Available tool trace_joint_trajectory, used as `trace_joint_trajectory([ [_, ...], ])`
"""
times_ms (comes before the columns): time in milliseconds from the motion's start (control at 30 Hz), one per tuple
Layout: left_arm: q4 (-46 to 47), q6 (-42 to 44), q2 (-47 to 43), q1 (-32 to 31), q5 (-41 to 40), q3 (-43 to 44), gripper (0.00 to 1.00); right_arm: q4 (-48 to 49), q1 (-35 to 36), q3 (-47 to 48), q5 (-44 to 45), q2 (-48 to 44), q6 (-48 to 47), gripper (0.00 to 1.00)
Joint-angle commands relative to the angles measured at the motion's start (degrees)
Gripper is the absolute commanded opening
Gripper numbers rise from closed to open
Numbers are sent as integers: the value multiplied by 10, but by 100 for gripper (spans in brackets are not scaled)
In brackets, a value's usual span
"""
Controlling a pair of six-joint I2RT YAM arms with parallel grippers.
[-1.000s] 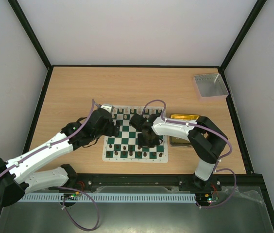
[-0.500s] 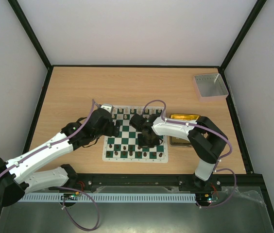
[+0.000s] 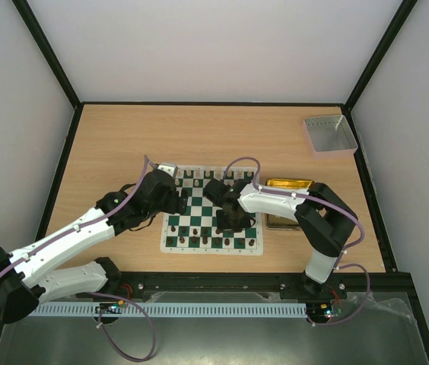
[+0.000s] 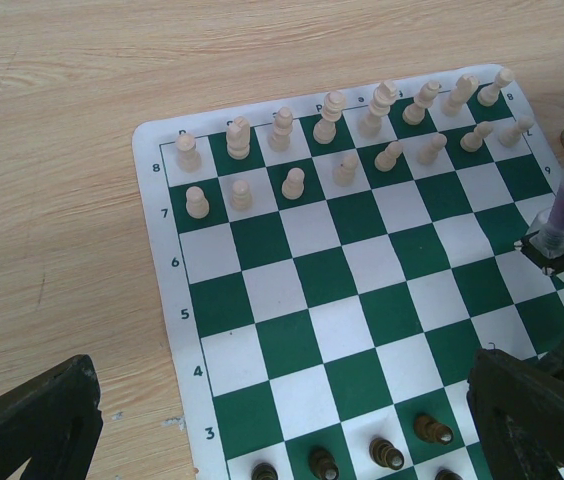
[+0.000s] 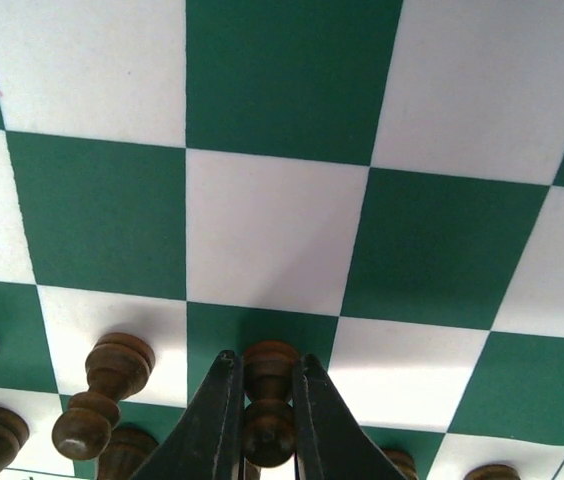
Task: Set up the chess pieces on the board
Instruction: Place the chess piece on the chessboard.
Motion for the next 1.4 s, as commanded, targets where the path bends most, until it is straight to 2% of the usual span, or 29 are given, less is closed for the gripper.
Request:
trace_joint_trajectory([
  [0,1,5,-8,3,-5,-4,99,-22,9,-9,3,-16,2,7],
  [233,0,5,-9,3,-5,-4,99,-20,15,-5,2,-11,3,8],
  [700,1,5,-6,3,-2,-5,99,-25,16,6,10,-2,2,25],
  [1200,2,6,-5,3,-2,-5,99,-61,15,63,50,14,-14,26],
  [1367,1,6,-4,3,-2,-5,99,-95,4,96,104,14,-16,27],
])
